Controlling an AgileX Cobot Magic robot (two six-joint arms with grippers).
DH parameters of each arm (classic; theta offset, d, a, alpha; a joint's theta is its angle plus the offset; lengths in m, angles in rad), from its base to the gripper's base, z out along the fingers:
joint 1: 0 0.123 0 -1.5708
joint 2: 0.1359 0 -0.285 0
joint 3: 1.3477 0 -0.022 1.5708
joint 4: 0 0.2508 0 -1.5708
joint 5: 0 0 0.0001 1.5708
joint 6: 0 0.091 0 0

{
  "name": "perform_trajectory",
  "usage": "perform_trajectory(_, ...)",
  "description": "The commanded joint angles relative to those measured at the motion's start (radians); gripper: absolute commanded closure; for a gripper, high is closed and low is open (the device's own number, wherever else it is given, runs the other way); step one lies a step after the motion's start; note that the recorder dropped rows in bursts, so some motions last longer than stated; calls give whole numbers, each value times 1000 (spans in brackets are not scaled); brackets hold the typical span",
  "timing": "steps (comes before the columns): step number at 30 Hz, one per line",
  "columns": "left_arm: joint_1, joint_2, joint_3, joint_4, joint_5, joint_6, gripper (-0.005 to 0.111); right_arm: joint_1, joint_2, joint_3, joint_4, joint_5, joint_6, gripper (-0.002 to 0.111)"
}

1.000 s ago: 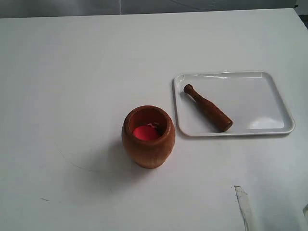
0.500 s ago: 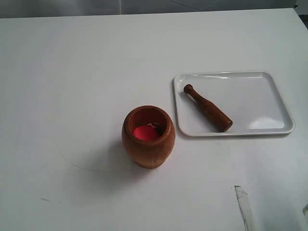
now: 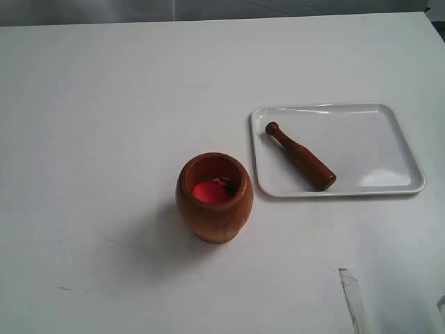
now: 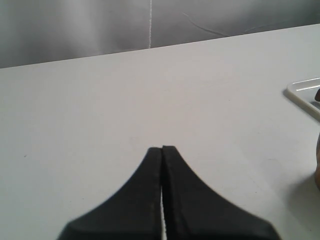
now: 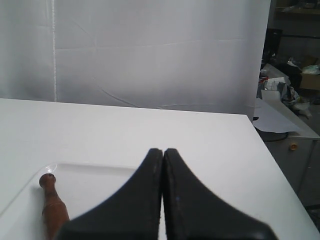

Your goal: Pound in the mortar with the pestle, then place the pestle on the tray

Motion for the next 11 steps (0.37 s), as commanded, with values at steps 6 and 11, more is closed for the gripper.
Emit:
perform_trajectory(6,-8,-1,1,-7,-3,-8,107,-7,-3,4,3,3,1,108)
perform_trajectory(11,-8,-1,1,-7,-3,-8,107,-7,-3,4,3,3,5,108)
